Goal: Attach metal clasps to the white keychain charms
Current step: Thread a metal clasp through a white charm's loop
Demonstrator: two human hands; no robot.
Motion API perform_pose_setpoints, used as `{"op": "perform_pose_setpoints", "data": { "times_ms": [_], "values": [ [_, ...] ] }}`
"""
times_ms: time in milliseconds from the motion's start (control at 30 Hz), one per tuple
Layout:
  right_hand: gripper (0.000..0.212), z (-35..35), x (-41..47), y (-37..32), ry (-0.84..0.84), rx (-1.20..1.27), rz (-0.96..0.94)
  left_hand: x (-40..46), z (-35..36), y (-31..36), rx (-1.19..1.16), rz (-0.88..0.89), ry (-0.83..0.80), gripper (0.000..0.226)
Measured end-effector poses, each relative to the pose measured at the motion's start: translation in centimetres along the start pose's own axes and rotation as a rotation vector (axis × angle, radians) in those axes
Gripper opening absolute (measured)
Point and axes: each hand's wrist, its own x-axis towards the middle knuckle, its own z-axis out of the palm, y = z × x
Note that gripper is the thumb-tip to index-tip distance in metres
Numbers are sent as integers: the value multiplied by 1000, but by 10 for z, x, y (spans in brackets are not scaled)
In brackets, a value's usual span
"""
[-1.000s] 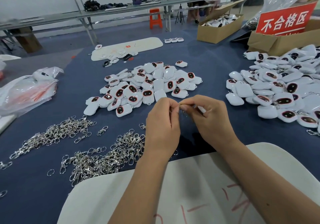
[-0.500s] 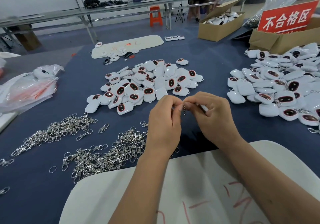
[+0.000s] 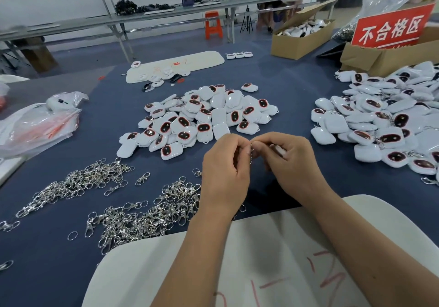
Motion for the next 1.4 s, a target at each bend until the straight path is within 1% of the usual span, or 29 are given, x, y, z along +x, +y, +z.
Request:
{"op": "perform_pose_setpoints", "data": {
  "times_ms": [67,133,200,267,333,533,600,667,733,767,833,900,967,1067,1267,1400],
  "values": [
    [16,-3,2,1,-63,97,90,0,1,-1,8,13,1,18],
    [16,-6,4,1,-95,171,115,0,2,-1,26,33,6,18],
    [18,-7,3,0,-90,213,131,0,2,0,46,54,10,18],
    [18,-6,1,1,-55,195,124,0,2,-1,60,65,5,17],
    [18,-4,1,2,-27,93,68,0,1,-4,67,56,-13,16],
    [17,-2,0,-1,-4,-335,-222,1,-3,-8,66,-9,-73,15],
    [19,-4,1,-1,-3,-421,-271,1,-3,-9,48,-42,-98,16],
    [20,-5,1,0,4,-446,-304,1,-4,-9,49,-40,-101,17],
    [18,-4,0,-1,23,-390,-296,1,-4,-8,60,-27,-78,17],
    [16,-3,0,-1,25,-329,-259,1,-4,-7,63,-25,-66,17],
    [16,-3,0,0,-9,-186,-123,1,-3,-6,61,-28,-53,16],
    [19,-4,2,2,-78,-64,21,1,-2,-6,58,-24,-44,16],
    [21,-5,3,3,-115,15,83,1,-1,-6,57,-16,-37,16],
    [21,-5,3,3,-99,78,89,1,0,-6,58,0,-30,16],
    [24,-4,2,3,-42,28,42,1,1,-5,29,25,-25,17],
    [23,-4,0,3,-48,124,80,2,3,-2,-4,20,-26,17]
  ]
}}
